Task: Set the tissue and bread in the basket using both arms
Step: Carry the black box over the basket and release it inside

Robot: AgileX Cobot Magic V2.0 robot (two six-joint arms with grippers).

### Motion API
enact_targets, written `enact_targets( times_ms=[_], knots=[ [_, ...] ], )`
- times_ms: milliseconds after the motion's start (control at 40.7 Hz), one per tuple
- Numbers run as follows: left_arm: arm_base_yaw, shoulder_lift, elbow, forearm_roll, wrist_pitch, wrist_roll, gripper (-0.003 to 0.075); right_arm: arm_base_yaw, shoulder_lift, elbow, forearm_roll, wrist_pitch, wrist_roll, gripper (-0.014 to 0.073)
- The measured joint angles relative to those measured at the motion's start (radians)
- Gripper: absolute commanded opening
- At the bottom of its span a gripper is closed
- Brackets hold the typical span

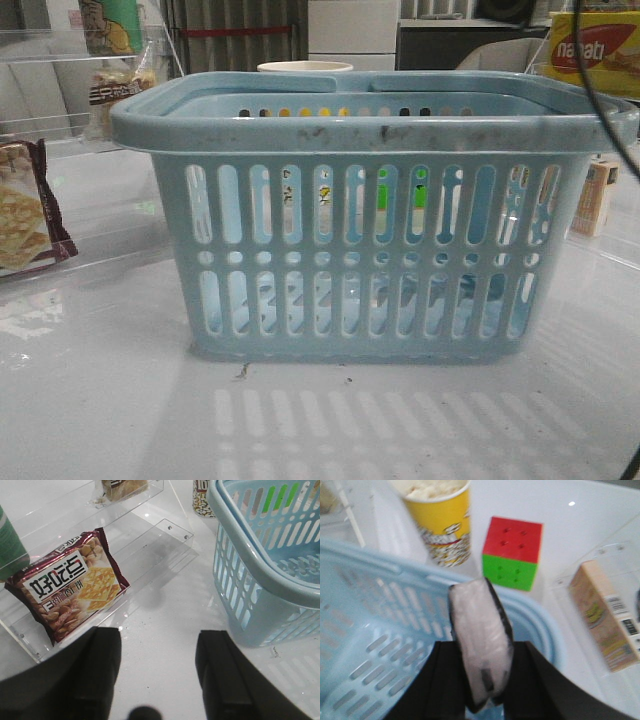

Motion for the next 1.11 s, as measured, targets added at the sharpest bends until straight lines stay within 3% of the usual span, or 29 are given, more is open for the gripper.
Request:
enact_targets(
  times_ms=[98,197,295,492,713,762,910,1107],
  knots=[
    [0.000,0.000,0.000,0.000,0.000,0.000,0.0400,0.076,0.023,0.000,0.004,0.045,0.000,0.0238],
    [0.000,0.000,0.000,0.000,0.000,0.000,0.0400,0.123,0.057,0.000,0.006,0.055,0.000,0.0421],
    [0.000,0.000,0.000,0.000,0.000,0.000,0.0400,0.135,0.093,0.000,0.006,0.055,0.002,0.0521],
    [0.000,0.000,0.000,0.000,0.000,0.000,0.0400,0.136,0.091,0.000,-0.045,0.053,0.001,0.0517],
    [0.000,0.000,0.000,0.000,-0.002,0.000,0.0413,0.159,-0.097,0.141,-0.111,-0.027,0.001,0.0517],
    [0.000,0.001,0.000,0.000,-0.010,0.000,0.0439,0.160,-0.151,0.186,-0.110,-0.035,0.001,0.0517],
    [0.000,0.041,-0.005,0.000,-0.074,0.000,0.0612,0.160,-0.295,0.311,-0.114,-0.036,0.001,0.0517],
    [0.000,0.198,-0.095,0.000,-0.125,0.000,0.0623,0.160,-0.409,0.401,-0.118,-0.034,0.001,0.0517]
  ],
)
